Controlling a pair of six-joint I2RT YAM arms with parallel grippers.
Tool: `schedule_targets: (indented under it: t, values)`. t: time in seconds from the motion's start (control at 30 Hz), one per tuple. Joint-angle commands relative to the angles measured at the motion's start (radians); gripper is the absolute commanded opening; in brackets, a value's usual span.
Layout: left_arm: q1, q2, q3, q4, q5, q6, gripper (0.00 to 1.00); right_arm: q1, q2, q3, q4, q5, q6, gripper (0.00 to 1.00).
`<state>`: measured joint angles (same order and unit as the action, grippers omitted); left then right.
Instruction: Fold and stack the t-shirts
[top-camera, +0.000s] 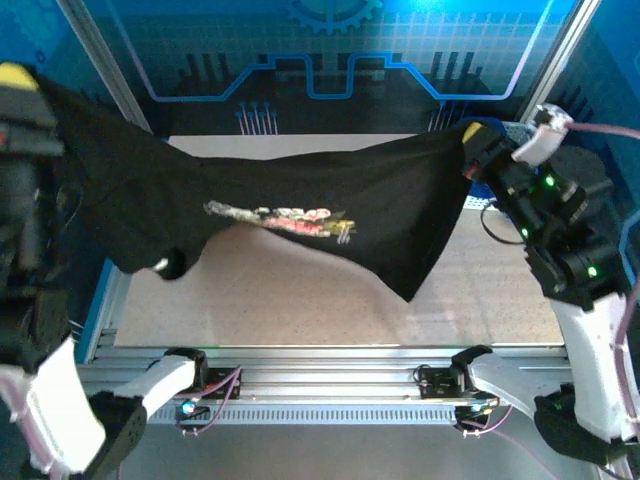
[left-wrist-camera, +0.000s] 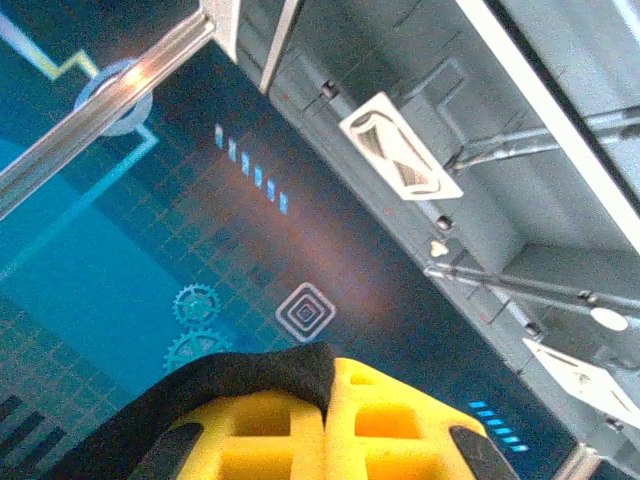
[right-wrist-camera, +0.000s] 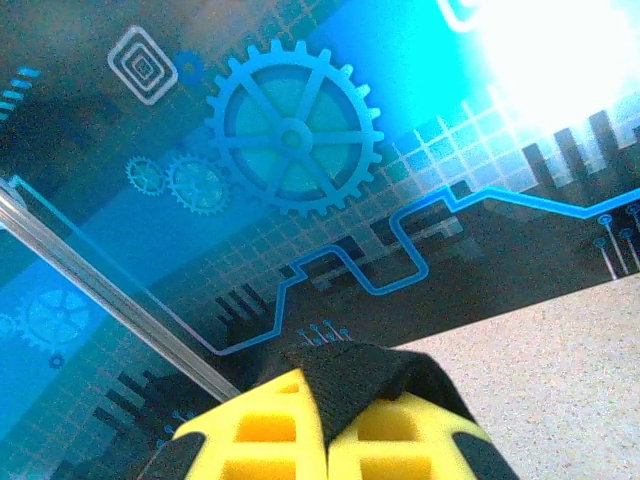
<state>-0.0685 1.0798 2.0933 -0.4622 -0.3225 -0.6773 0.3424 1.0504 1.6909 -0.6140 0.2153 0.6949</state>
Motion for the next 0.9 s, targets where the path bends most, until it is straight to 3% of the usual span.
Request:
schedule_targets:
  t: [0.0, 0.27, 0.37, 0.47, 0.6, 0.77, 0.87]
  values:
    - [-0.001, 0.241, 0.038, -0.041, 0.021, 0.034, 0.0, -0.045, 0.151, 0.029, 0.041, -0.081, 0.025, 0.0]
    - [0.185, 0.655, 0.176, 0.058, 0.403, -0.157, 0.0, -0.171, 0.568, 0.263, 0.162, -0.332, 0.093, 0.0]
    - [0.233, 0.776, 0.337, 0.109, 0.516, -0.225, 0.0, -0.193, 0.695, 0.441, 0.153, -0.356, 0.087, 0.0]
    - [0.243, 0.836, 0.535, 0.14, 0.547, -0.252, 0.0, -0.215, 0.777, 0.627, 0.117, -0.363, 0.082, 0.0]
    - [0.255, 0.783, 0.655, 0.23, 0.527, -0.278, 0.0, -0.262, 0.821, 0.839, 0.027, -0.346, 0.1, 0.0]
    - [0.274, 0.598, 0.585, 0.32, 0.471, -0.277, 0.0, -0.363, 0.783, 0.877, 0.023, -0.386, 0.186, 0.0]
    - [0.274, 0.46, 0.43, 0.332, 0.481, -0.302, 0.0, -0.4, 0.743, 0.829, 0.012, -0.418, 0.201, 0.0]
